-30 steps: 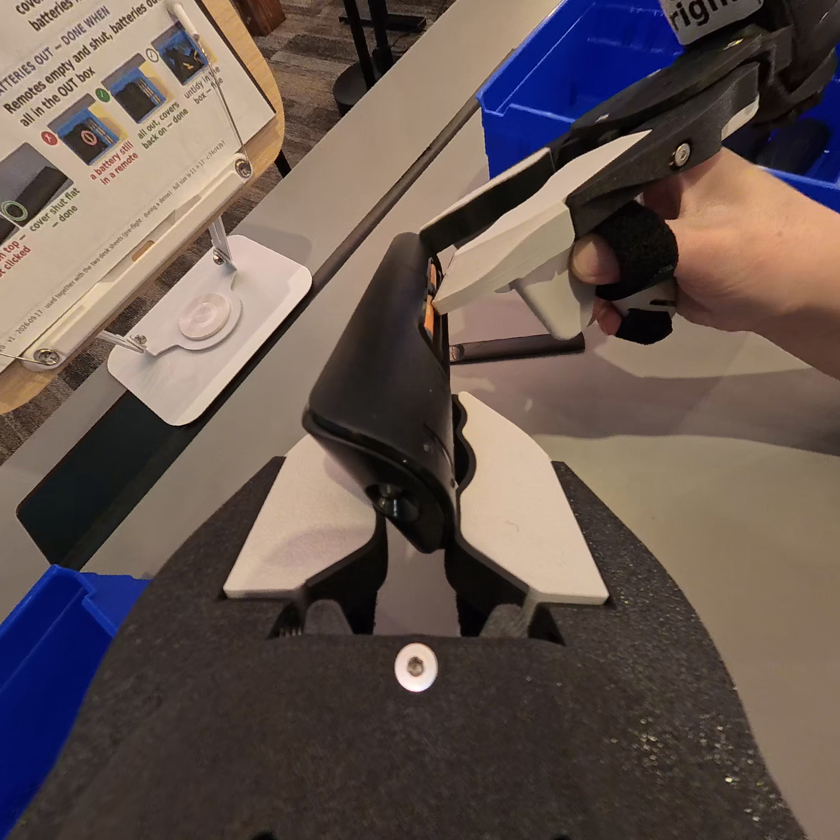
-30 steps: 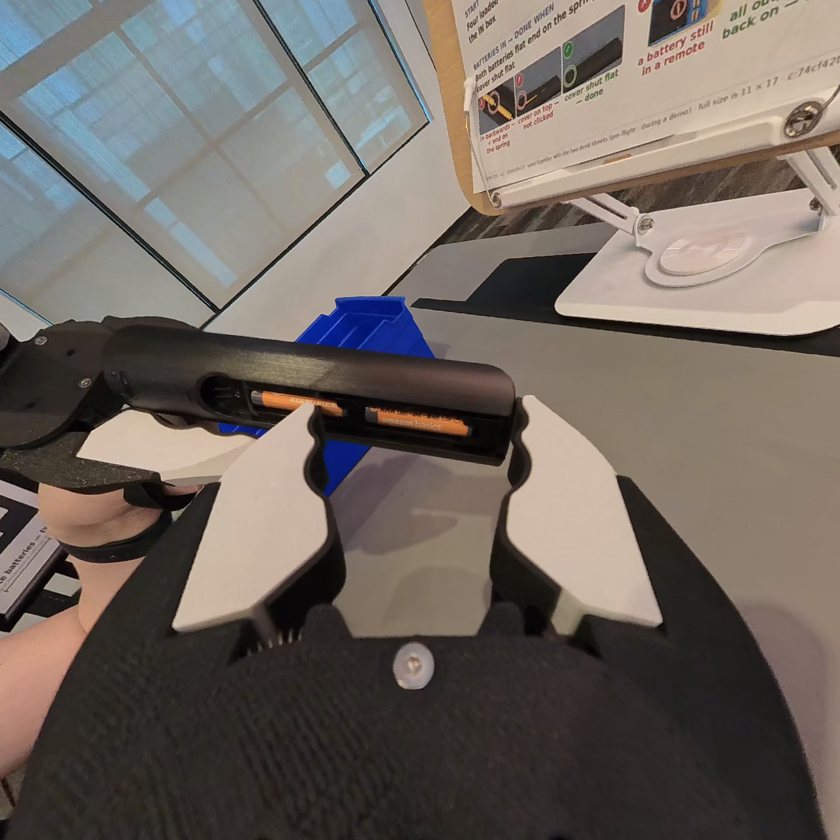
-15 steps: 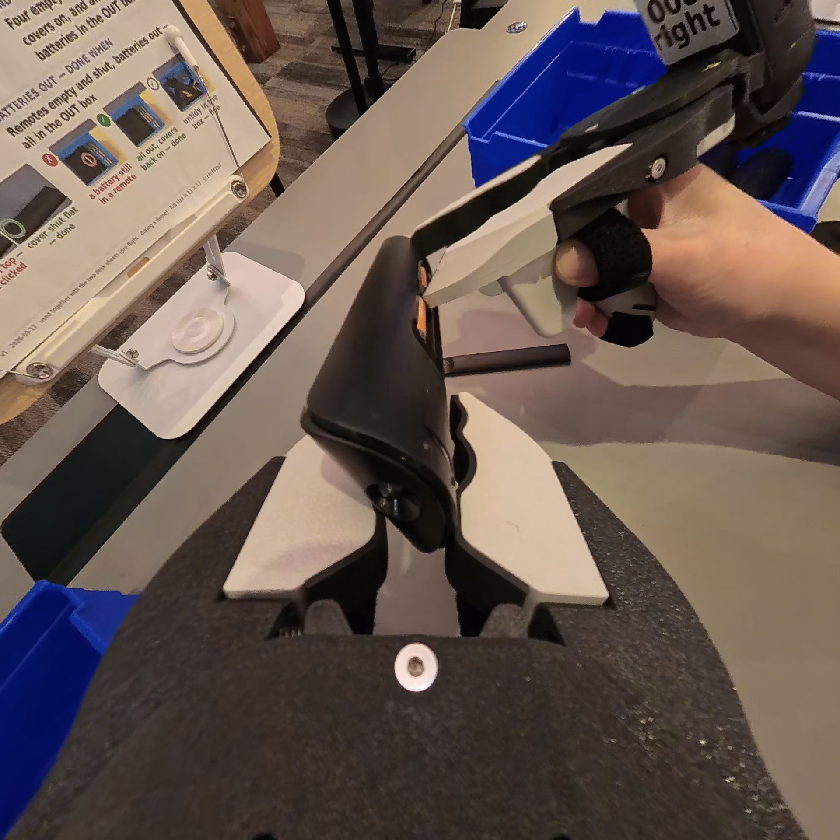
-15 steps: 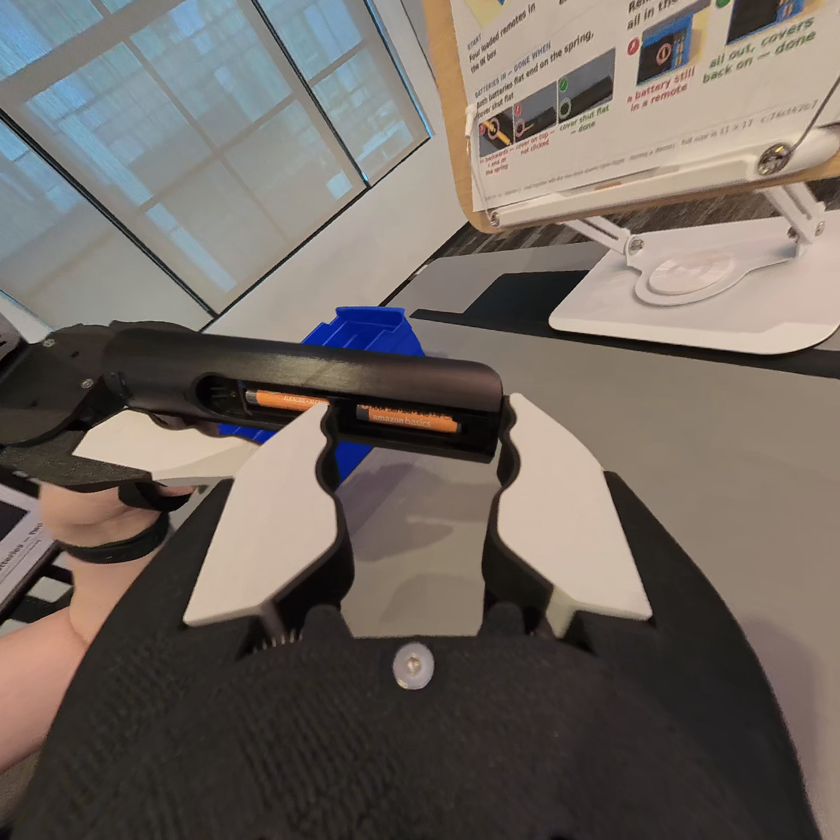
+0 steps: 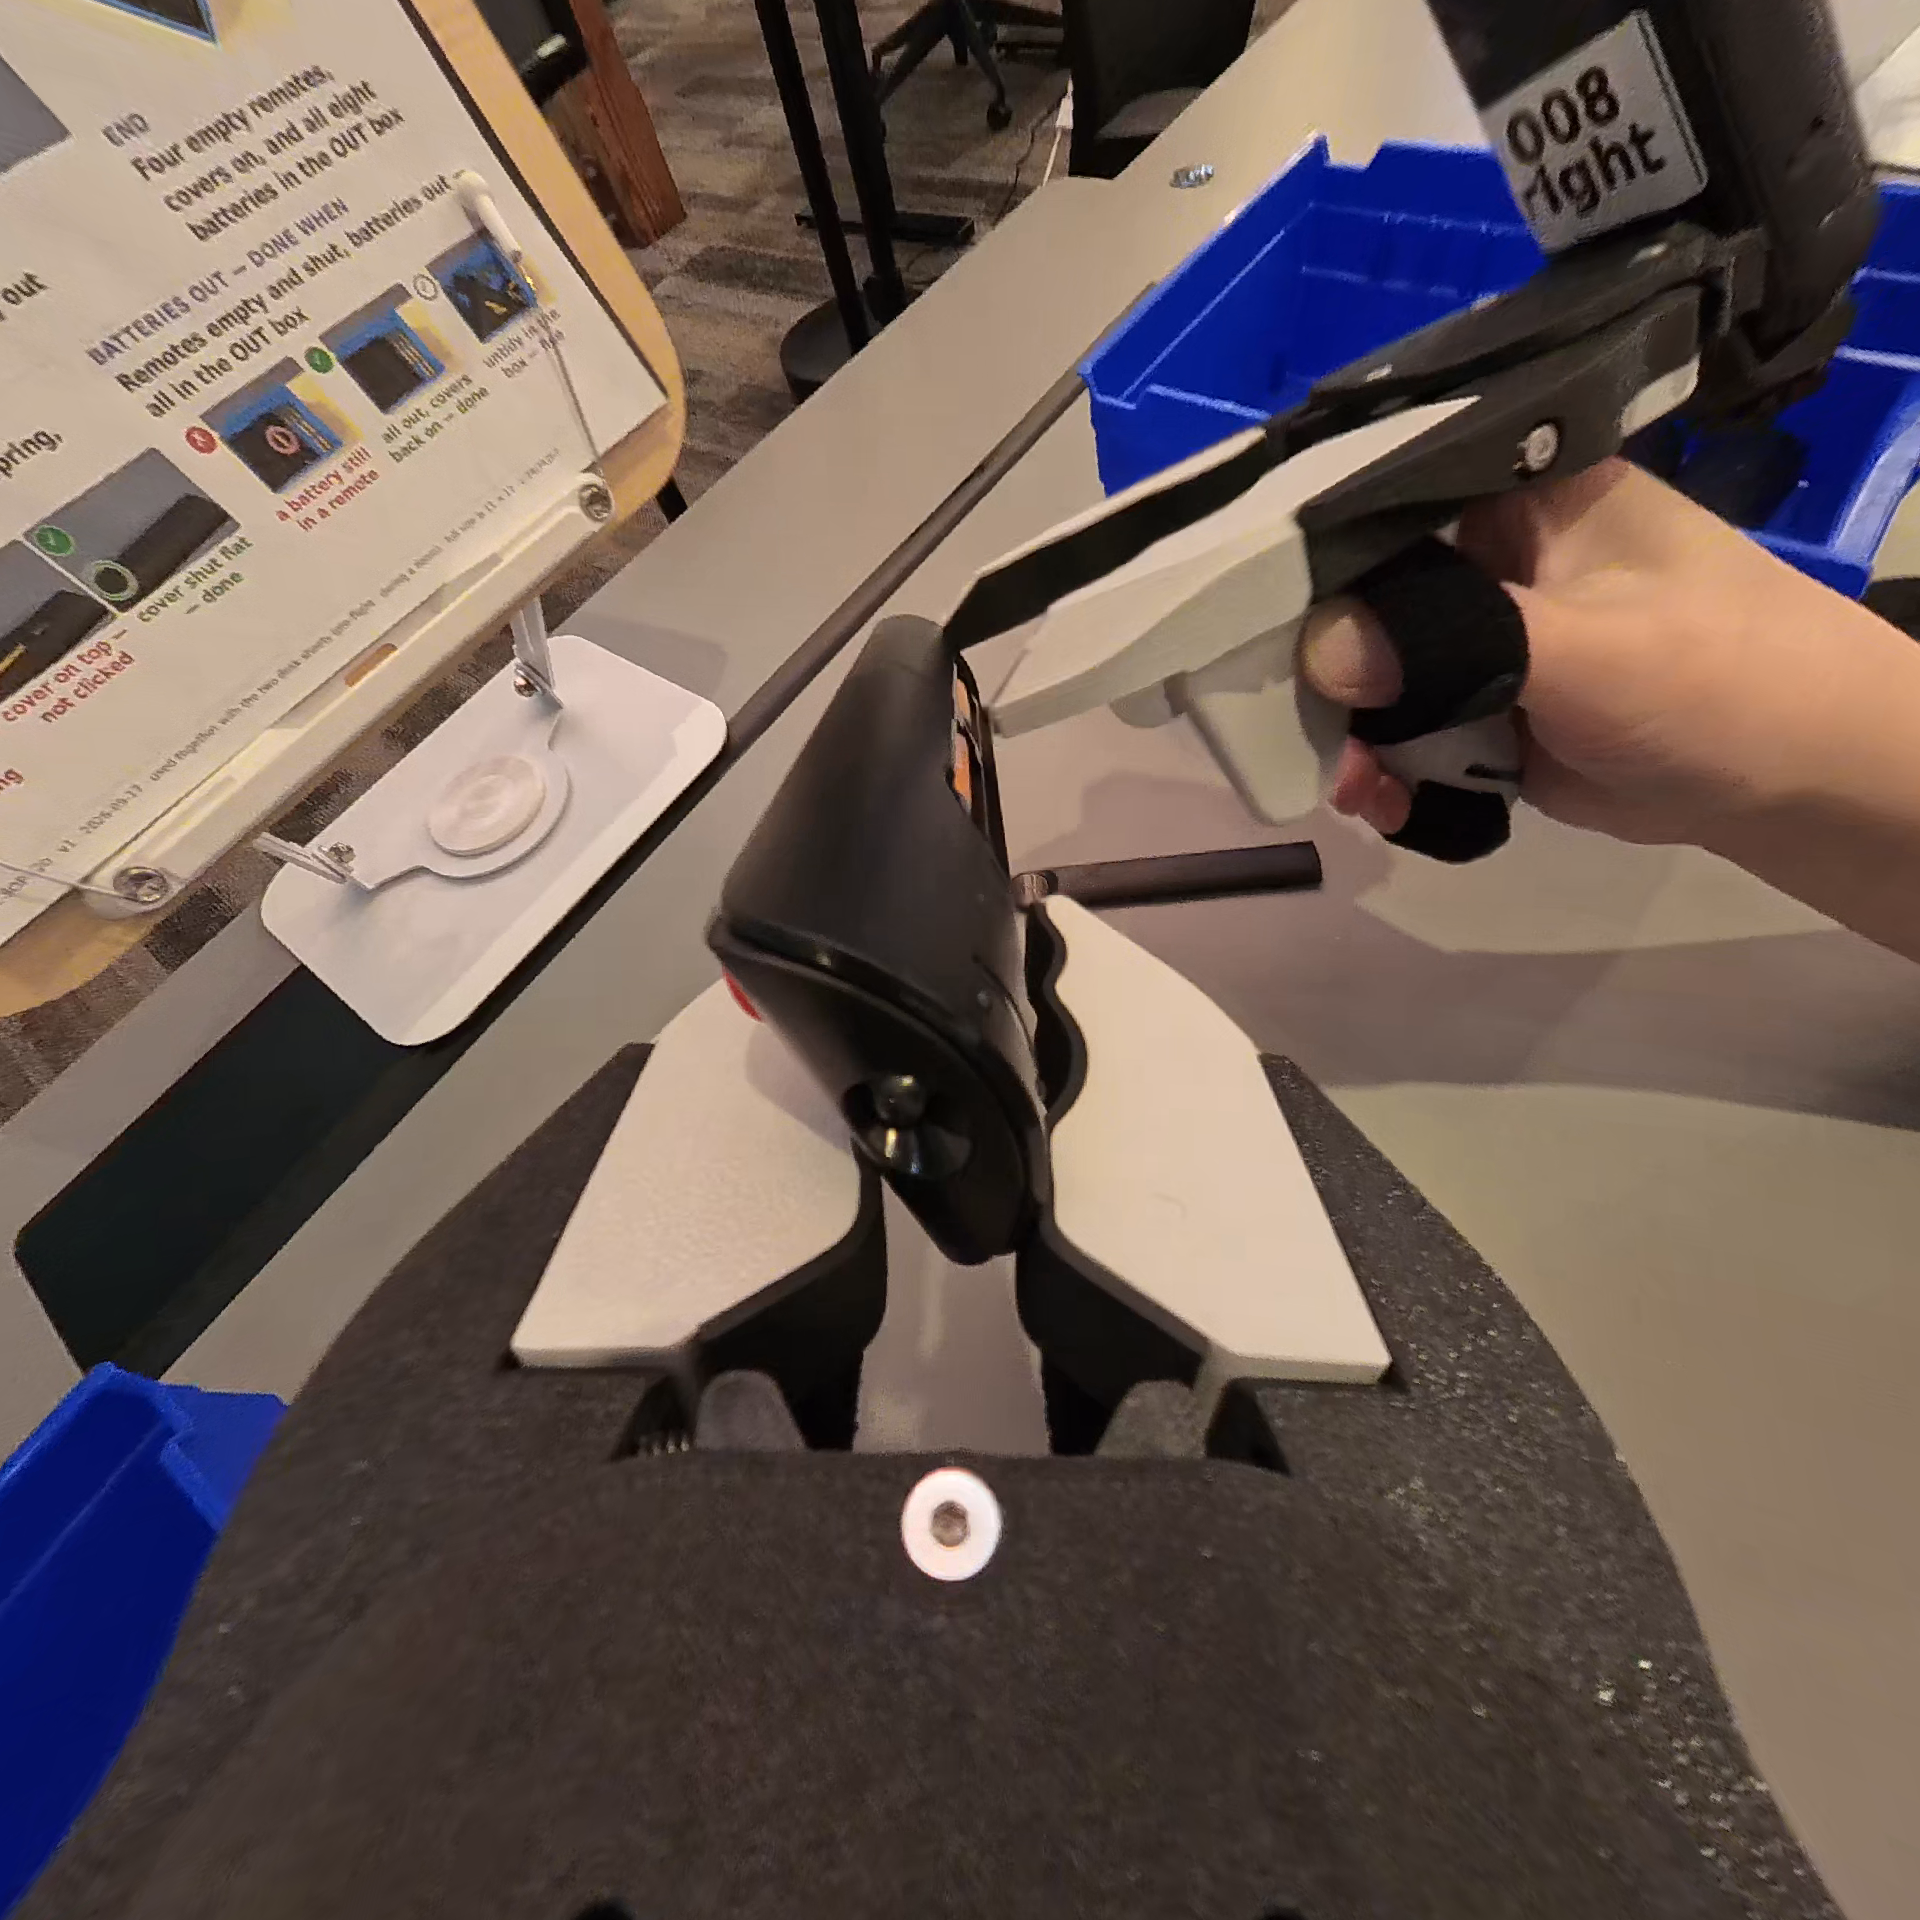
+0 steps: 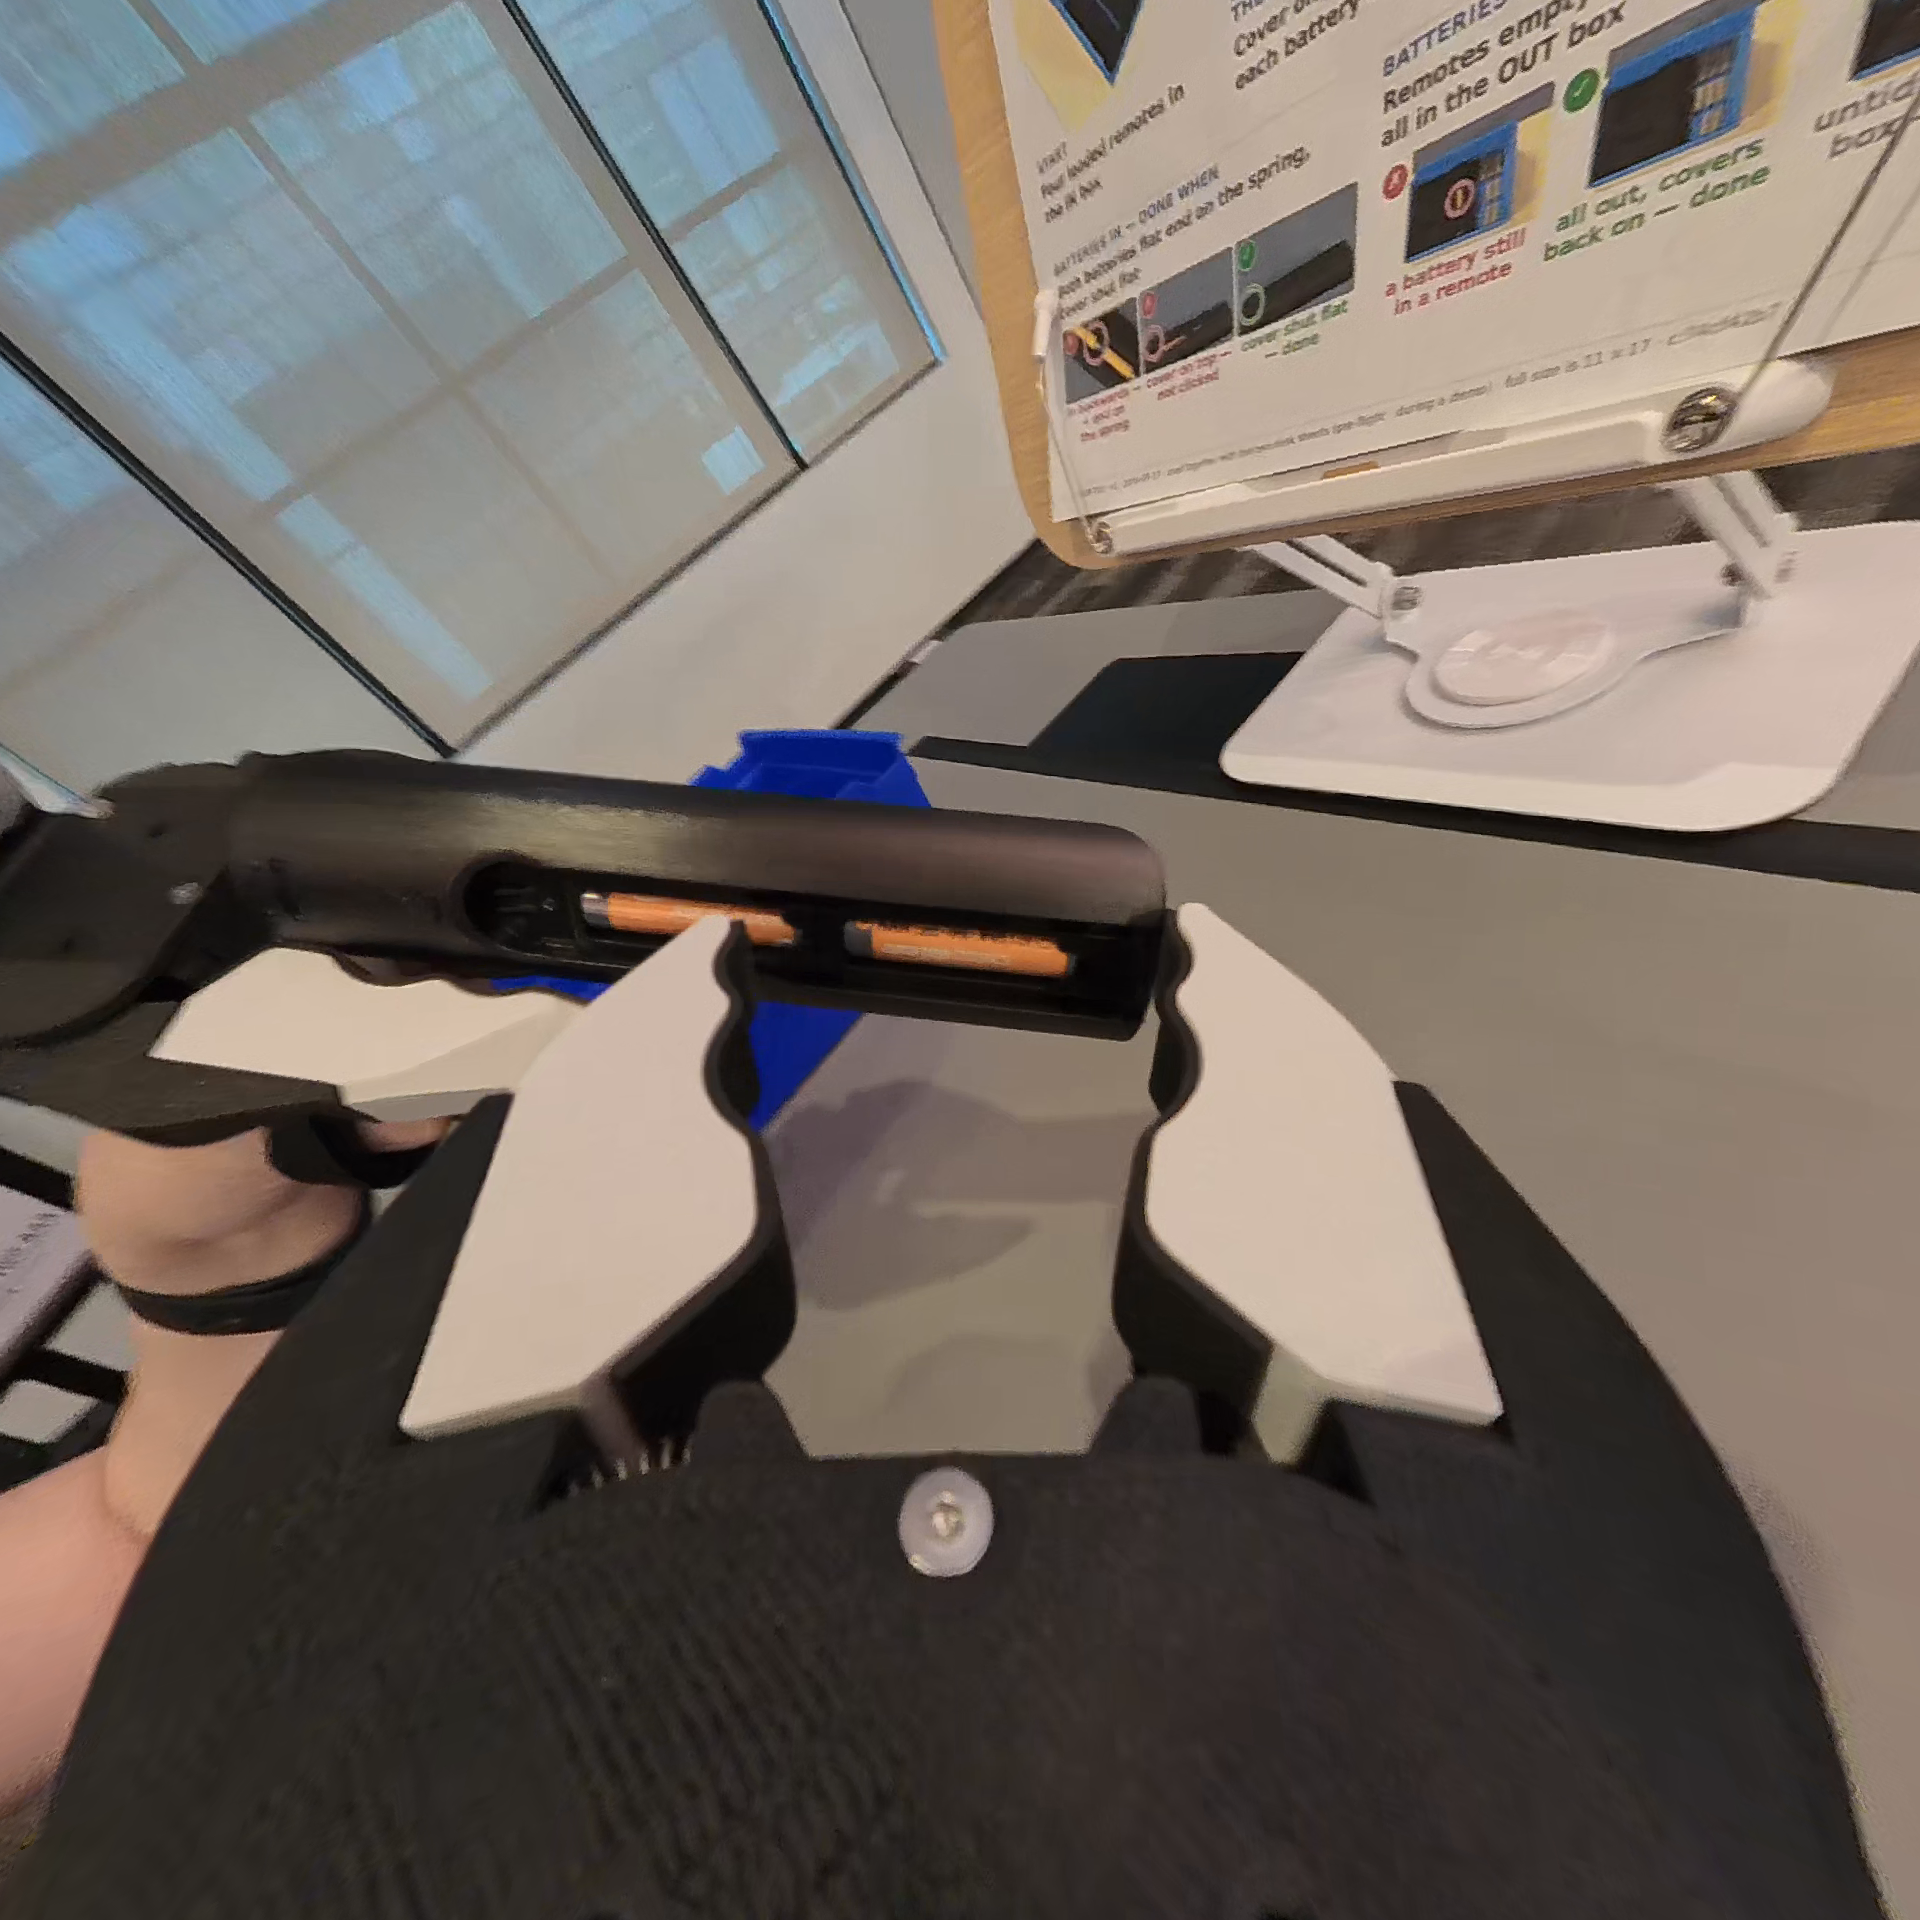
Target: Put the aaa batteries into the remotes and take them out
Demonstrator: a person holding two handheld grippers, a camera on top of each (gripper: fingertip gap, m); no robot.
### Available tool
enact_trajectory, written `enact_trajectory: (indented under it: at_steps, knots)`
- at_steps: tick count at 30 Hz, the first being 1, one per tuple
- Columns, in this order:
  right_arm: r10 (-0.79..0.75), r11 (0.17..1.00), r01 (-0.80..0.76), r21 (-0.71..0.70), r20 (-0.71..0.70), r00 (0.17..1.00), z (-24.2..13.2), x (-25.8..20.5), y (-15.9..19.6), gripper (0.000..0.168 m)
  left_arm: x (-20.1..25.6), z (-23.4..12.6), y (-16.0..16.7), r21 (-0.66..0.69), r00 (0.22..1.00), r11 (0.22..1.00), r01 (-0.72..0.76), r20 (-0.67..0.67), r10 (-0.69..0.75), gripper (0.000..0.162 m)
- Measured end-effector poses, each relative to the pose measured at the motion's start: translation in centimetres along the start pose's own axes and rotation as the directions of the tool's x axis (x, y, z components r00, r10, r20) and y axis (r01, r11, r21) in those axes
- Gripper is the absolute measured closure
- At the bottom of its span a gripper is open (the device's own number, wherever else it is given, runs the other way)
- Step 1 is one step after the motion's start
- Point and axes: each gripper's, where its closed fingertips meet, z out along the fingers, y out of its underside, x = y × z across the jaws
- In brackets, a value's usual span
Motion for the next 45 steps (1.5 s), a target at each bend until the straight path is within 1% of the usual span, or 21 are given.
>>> enact_trajectory:
  at_steps: [2, 3, 5, 6, 8, 9, 11, 13, 16, 18, 19, 25, 28, 31, 35, 45]
  knots:
    - [0.048, 0.999, -0.048, 0.004, 0.036, 0.998, 0.1, -0.4, -0.1, 0.082, -0.2, -0.1, 0.0, 0.005, 1.000, 1.000, 0.013, -0.004, -0.013, 0.137]
    - [0.047, 0.999, -0.046, -0.003, 0.031, 0.998, 0.1, -0.4, 0.0, 0.081, -0.2, 0.0, 0.0, 0.007, 1.000, 1.000, 0.015, -0.004, -0.015, 0.137]
    - [0.017, 1.000, -0.017, -0.013, 0.005, 1.000, 0.2, -0.4, 0.1, 0.080, -0.1, 0.1, 0.0, 0.006, 1.000, 1.000, 0.015, -0.001, -0.015, 0.137]
    - [0.006, 1.000, -0.006, -0.015, -0.003, 1.000, 0.3, -0.6, 0.2, 0.076, -0.1, 0.2, 0.0, 0.005, 1.000, 1.000, 0.005, 0.008, -0.005, 0.137]
    - [-0.026, 0.999, 0.025, -0.045, -0.029, 0.999, 0.5, -0.9, 0.5, 0.062, 0.1, 0.3, 0.1, -0.006, 1.000, 1.000, -0.018, 0.022, 0.018, 0.137]
    - [-0.064, 0.996, 0.061, -0.062, -0.049, 0.997, 0.6, -0.8, 0.7, 0.062, 0.1, 0.3, 0.0, -0.004, 0.999, 1.000, -0.024, 0.026, 0.024, 0.137]
    - [-0.122, 0.991, 0.119, -0.055, -0.055, 0.991, 0.5, -0.9, 0.3, 0.067, 0.0, 0.0, -0.3, 0.015, 1.000, 1.000, -0.012, 0.021, 0.012, 0.137]
    - [-0.132, 0.991, 0.132, -0.013, -0.025, 0.991, 0.0, -1.2, -0.5, 0.080, -0.3, -0.9, -0.9, 0.054, 1.000, 0.998, 0.028, -0.007, -0.027, 0.137]
    - [-0.098, 0.994, 0.097, 0.039, 0.028, 0.995, -0.8, -1.6, -1.6, 0.103, -0.4, -2.0, -1.6, 0.102, 0.995, 0.992, 0.078, -0.064, -0.072, 0.137]
    - [-0.094, 0.995, 0.093, 0.047, 0.021, 0.995, -1.1, -1.5, -1.9, 0.113, -0.3, -2.1, -1.8, 0.113, 0.994, 0.990, 0.089, -0.081, -0.080, 0.137]
    - [-0.094, 0.995, 0.093, 0.047, 0.012, 0.996, -1.2, -1.4, -1.9, 0.113, -0.1, -2.0, -1.8, 0.114, 0.994, 0.990, 0.084, -0.078, -0.075, 0.137]
    - [-0.131, 0.991, 0.131, -0.002, -0.054, 0.990, -0.9, -1.0, -1.3, 0.097, 0.3, -1.1, -1.5, 0.091, 0.999, 0.995, 0.041, -0.031, -0.038, 0.137]
    - [-0.136, 0.990, 0.138, 0.012, -0.078, 0.988, -0.9, -0.9, -1.4, 0.098, 0.5, -1.0, -1.7, 0.095, 0.999, 0.995, 0.035, -0.025, -0.033, 0.137]
    - [-0.139, 0.990, 0.142, 0.024, -0.086, 0.987, -1.1, -0.9, -1.6, 0.103, 0.6, -1.1, -1.8, 0.103, 0.999, 0.994, 0.033, -0.025, -0.030, 0.136]
    - [-0.159, 0.986, 0.162, 0.023, -0.102, 0.982, -1.2, -1.0, -1.7, 0.099, 0.8, -1.0, -1.9, 0.106, 1.000, 0.994, 0.027, -0.017, -0.025, 0.136]
    - [-0.168, 0.985, 0.172, 0.023, -0.115, 0.979, -1.6, -1.2, -2.0, 0.099, 1.2, -1.1, -2.3, 0.124, 1.000, 0.992, 0.022, -0.014, -0.020, 0.136]
